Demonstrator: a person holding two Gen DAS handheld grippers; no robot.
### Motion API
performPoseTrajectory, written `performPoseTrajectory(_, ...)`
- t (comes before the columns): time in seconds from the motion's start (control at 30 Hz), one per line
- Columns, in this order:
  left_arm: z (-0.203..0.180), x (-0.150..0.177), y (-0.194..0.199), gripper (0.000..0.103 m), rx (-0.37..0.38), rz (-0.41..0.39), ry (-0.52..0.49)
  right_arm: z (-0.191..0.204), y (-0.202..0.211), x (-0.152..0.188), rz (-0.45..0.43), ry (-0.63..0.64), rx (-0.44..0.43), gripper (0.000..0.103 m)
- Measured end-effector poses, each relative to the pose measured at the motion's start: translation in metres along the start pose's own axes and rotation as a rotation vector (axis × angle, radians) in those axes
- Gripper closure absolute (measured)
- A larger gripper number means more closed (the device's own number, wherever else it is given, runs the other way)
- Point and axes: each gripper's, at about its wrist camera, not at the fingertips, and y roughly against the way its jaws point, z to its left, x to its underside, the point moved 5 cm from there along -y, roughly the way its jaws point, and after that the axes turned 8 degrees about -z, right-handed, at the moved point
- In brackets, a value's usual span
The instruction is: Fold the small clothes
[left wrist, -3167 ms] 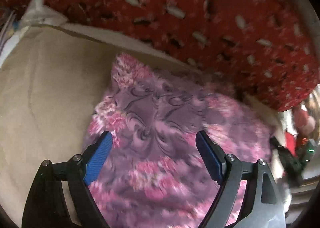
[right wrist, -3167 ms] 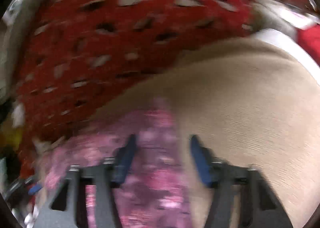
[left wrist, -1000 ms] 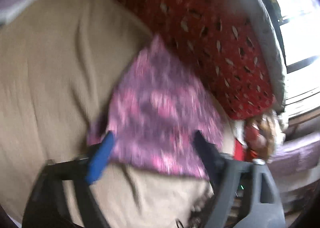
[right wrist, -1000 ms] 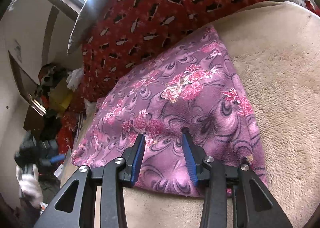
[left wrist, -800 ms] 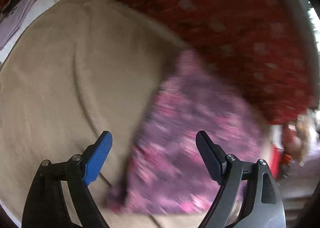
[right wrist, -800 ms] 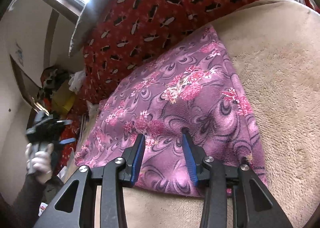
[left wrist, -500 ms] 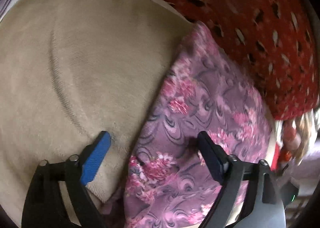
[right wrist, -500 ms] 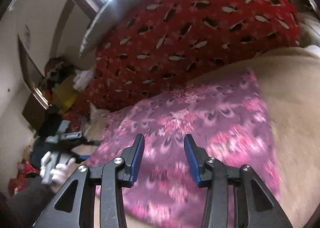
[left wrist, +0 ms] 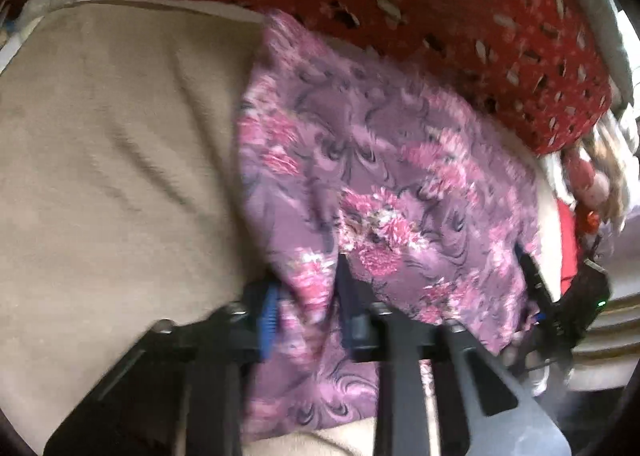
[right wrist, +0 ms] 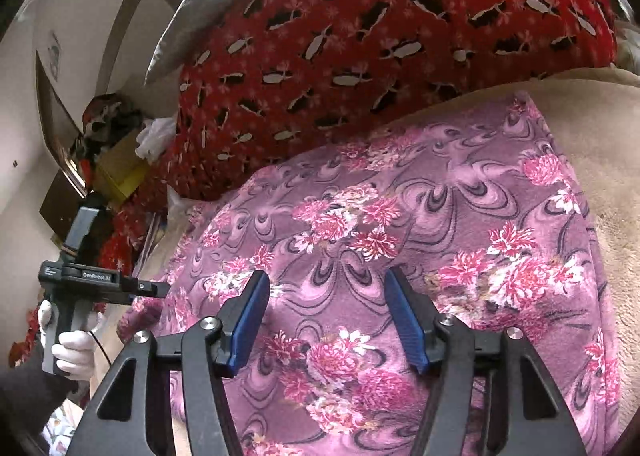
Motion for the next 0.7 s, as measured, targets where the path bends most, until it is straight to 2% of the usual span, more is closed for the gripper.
performPoseTrajectory(0.07,0.009,-0.004,0.01,0.084,0.028,-0.029,0.043,0.0,0.0,0.0,-0.001,-0.002,-0.004,0.041)
performPoseTrajectory(0.17,0.019,-0.002,0.002,0.084,0.009,0.025,0.082,-0.006,-0.001,0.0,-0.003,-0.003,-0.006,0.041)
performPoseTrajectory(0.23,0.02,-0.004,0.003,0.084,0.013,0.035,0.105,0.0,-0.001,-0.001,-0.005,-0.003,-0.009,0.041)
performPoseTrajectory(0.33,0.004,-0.006,0.018,0.084,-0.009,-0.01,0.029,-0.001,0.001,-0.001,-0.008,-0.007,-0.015,0.041)
performPoseTrajectory(0.5,-0.029,0.021,0.038,0.089,0.027,-0.029,-0.108,-0.002,0.003,0.0,-0.012,-0.01,-0.023,0.041)
performPoseTrajectory(0.57,-0.038,0.027,0.029,0.089,-0.001,-0.012,-0.176,-0.002,0.002,0.0,-0.011,-0.01,-0.022,0.041)
performPoseTrajectory(0.63,-0.033,0.03,0.008,0.089,-0.035,0.053,-0.168,-0.002,0.003,0.0,-0.011,-0.009,-0.022,0.041)
performPoseTrajectory(0.7,-0.022,0.025,-0.006,0.089,-0.047,0.08,-0.113,-0.003,0.003,0.0,-0.012,-0.011,-0.024,0.041)
